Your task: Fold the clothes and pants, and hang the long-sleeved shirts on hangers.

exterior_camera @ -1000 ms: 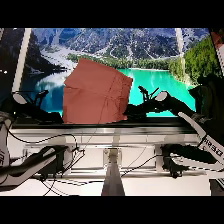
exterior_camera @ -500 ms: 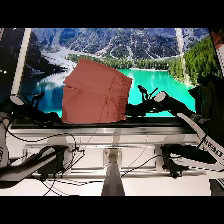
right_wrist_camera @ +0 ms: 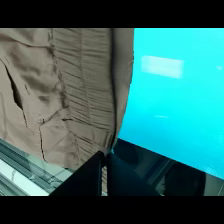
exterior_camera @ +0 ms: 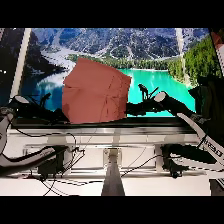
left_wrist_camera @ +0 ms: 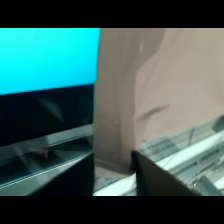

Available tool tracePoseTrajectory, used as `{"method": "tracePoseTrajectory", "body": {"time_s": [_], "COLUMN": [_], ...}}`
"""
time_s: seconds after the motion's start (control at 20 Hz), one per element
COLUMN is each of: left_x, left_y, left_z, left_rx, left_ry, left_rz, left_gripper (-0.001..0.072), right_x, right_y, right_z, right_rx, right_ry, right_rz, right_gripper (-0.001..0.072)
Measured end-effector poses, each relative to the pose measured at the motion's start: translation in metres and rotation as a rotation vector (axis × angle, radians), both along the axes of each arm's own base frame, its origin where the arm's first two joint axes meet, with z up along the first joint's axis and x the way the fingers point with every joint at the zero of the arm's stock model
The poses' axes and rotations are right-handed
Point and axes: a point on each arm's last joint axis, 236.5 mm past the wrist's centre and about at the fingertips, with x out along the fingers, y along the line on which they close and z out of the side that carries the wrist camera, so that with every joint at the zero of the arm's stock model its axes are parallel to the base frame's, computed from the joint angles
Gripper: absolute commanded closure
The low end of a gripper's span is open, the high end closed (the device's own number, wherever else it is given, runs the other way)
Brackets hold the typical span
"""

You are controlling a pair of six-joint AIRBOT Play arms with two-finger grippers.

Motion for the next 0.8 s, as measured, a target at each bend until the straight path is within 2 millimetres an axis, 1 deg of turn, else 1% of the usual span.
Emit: {"method": "tracePoseTrajectory", "body": {"time_s": [0.1,0.2,0.25,0.3,0.35,0.4,0.45,0.55,0.6,0.65,0.7,0.75,0.8], "left_x": [0.000,0.006,0.014,0.034,0.049,0.062,0.080,0.114,0.134,0.151,0.163,0.176,0.183], "left_y": [-0.001,-0.002,-0.001,0.005,0.010,0.012,0.013,0.020,0.024,0.025,0.025,0.024,0.022], "left_z": [-0.002,0.000,0.002,0.004,0.010,0.023,0.042,0.087,0.119,0.155,0.190,0.230,0.277], "left_rx": [-0.014,-0.029,-0.027,-0.001,0.021,0.023,0.024,0.058,0.081,0.100,0.119,0.141,0.162], "left_ry": [-0.008,-0.045,-0.082,-0.161,-0.219,-0.273,-0.347,-0.508,-0.617,-0.728,-0.836,-0.959,-1.094], "left_rz": [-0.021,-0.041,-0.044,-0.031,-0.033,-0.040,-0.035,-0.043,-0.036,-0.032,-0.023,-0.004,0.014], "left_gripper": [0.0698,0.0699,0.0699,0.0699,0.0699,0.0699,0.0699,0.0699,0.0699,0.0699,0.0699,0.0698,0.0698], "right_x": [0.001,0.008,0.012,0.018,0.026,0.034,0.045,0.070,0.081,0.093,0.104,0.111,0.116], "right_y": [0.001,0.003,0.006,0.009,0.014,0.018,0.022,0.028,0.031,0.032,0.034,0.035,0.035], "right_z": [0.002,0.007,0.013,0.021,0.033,0.045,0.062,0.104,0.128,0.154,0.187,0.219,0.256], "right_rx": [0.002,0.007,0.016,0.027,0.043,0.053,0.061,0.067,0.071,0.071,0.075,0.083,0.093], "right_ry": [-0.008,-0.044,-0.068,-0.097,-0.135,-0.174,-0.230,-0.368,-0.438,-0.518,-0.608,-0.690,-0.782], "right_rz": [0.003,0.031,0.052,0.075,0.099,0.124,0.151,0.193,0.208,0.219,0.223,0.227,0.225], "right_gripper": [0.0692,0.0692,0.0692,0.0693,0.0693,0.0693,0.0693,0.0693,0.0693,0.0693,0.0692,0.0692,0.0692]}}
